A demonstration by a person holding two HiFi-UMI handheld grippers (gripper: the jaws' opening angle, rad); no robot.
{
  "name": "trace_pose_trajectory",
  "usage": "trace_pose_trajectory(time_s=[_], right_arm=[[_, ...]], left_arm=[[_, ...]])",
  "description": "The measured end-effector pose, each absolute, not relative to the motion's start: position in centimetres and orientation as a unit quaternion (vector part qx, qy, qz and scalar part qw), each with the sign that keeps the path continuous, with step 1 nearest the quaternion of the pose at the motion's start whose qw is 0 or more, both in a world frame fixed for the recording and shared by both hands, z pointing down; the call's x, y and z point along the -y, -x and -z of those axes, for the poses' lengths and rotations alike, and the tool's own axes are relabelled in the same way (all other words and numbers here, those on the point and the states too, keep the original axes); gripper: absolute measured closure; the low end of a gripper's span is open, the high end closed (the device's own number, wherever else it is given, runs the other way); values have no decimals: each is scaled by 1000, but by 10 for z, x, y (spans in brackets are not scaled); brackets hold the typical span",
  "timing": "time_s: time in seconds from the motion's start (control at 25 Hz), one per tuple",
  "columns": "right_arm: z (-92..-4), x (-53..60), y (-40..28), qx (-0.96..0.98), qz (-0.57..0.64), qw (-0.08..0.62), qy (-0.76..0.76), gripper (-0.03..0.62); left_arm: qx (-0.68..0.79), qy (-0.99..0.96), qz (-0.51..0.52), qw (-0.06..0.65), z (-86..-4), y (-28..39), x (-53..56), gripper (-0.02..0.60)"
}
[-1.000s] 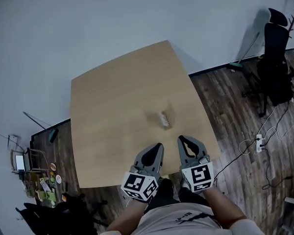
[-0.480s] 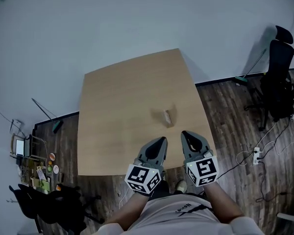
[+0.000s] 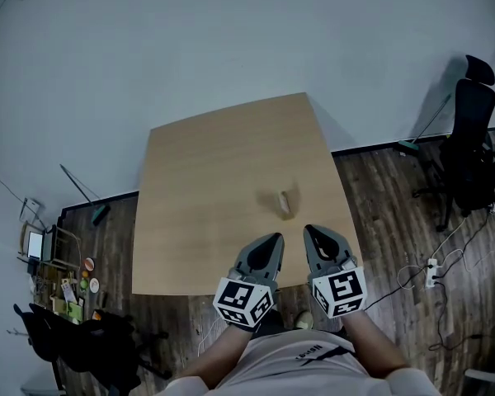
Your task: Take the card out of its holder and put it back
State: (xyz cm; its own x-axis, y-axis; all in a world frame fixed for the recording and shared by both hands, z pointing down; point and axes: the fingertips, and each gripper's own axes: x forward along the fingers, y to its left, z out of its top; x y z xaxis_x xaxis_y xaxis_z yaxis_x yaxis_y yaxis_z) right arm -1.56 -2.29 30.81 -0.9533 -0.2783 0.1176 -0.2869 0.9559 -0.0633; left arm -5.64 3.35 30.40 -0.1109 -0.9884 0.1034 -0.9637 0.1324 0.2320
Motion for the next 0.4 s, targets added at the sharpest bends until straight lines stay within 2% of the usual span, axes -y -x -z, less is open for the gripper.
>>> trace_pose_trajectory(time_s=[0.4], right_arm=[[-307, 20, 8, 988, -40, 54, -142, 582]], left_arm=[[744, -657, 51, 115, -303, 47, -36, 569]])
